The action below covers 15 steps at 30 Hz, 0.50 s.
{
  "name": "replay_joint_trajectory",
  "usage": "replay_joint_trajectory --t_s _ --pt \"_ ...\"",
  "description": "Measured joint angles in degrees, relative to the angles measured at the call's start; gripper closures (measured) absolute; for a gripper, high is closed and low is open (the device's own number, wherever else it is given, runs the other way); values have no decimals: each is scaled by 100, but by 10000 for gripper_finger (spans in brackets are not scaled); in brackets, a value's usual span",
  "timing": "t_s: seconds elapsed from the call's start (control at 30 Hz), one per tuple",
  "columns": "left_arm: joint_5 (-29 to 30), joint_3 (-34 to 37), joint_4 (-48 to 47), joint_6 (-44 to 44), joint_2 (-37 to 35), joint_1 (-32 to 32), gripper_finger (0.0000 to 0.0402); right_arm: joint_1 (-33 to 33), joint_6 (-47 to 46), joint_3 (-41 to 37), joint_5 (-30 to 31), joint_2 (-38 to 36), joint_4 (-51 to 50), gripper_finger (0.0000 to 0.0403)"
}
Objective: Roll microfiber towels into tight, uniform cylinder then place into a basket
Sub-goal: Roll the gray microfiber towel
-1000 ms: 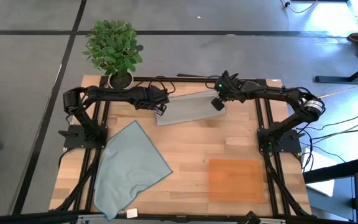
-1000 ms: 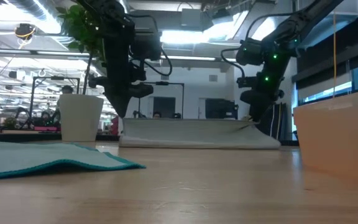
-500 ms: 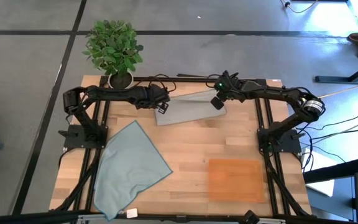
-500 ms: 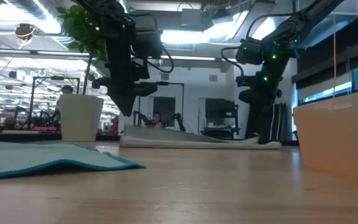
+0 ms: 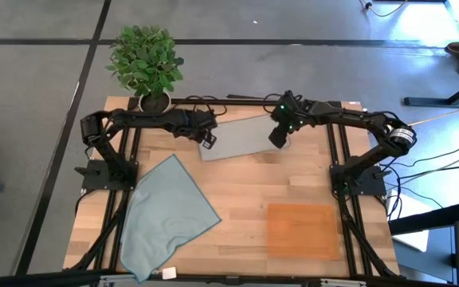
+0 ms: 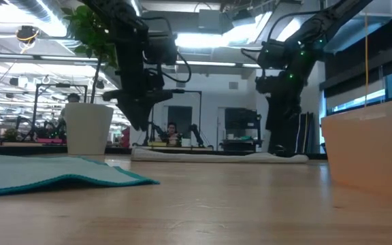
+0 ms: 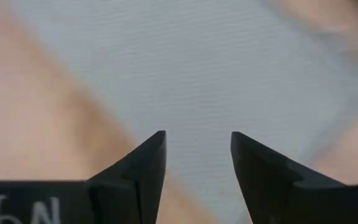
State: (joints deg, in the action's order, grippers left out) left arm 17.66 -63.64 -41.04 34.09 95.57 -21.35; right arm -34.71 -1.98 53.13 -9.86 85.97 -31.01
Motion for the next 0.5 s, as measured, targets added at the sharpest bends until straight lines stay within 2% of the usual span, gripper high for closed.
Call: replay_joint_trajectory --t_s 0.07,0.13,0.5 --pt "-284 0 0 -320 0 82 315 54 -60 -84 -651 0 -97 222" --pt "-387 0 5 -497 0 182 318 153 -90 -151 -914 0 -161 222" --pt "-387 427 1026 -579 269 434 321 403 -245 -703 135 0 107 221"
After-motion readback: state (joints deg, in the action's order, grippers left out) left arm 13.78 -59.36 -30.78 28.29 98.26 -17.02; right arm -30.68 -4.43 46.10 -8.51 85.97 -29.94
